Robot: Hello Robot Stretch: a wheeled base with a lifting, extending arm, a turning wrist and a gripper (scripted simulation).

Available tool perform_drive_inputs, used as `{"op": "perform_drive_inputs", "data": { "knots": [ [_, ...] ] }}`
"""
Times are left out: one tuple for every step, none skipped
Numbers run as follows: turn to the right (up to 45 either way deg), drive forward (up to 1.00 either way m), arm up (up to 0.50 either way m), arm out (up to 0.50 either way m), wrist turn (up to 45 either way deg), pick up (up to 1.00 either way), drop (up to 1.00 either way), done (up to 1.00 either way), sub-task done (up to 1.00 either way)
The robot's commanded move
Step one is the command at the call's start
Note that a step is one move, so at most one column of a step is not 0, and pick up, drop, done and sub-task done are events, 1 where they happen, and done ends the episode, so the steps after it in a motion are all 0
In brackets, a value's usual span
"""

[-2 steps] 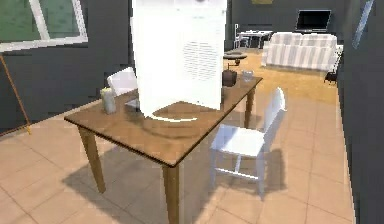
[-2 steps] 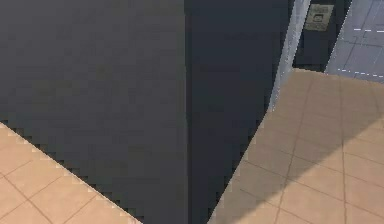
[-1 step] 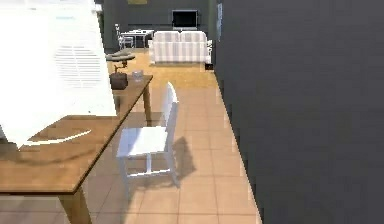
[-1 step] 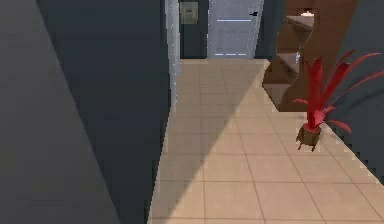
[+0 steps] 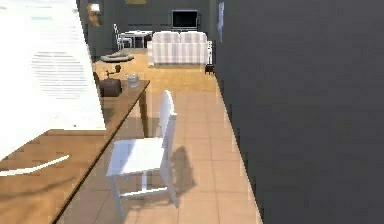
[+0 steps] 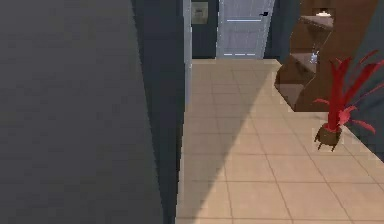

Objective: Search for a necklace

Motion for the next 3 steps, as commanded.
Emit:
{"op": "perform_drive_inputs", "data": {
  "knots": [
    [-45.0,0.00,0.00,0.00,0.0,0.00,0.00,0.00,0.00],
    [-45.0,0.00,0.00,0.00,0.0,0.00,0.00,0.00,0.00],
    [-24.0,0.00,0.00,0.00,0.0,0.00,0.00,0.00,0.00]
  ]
}}
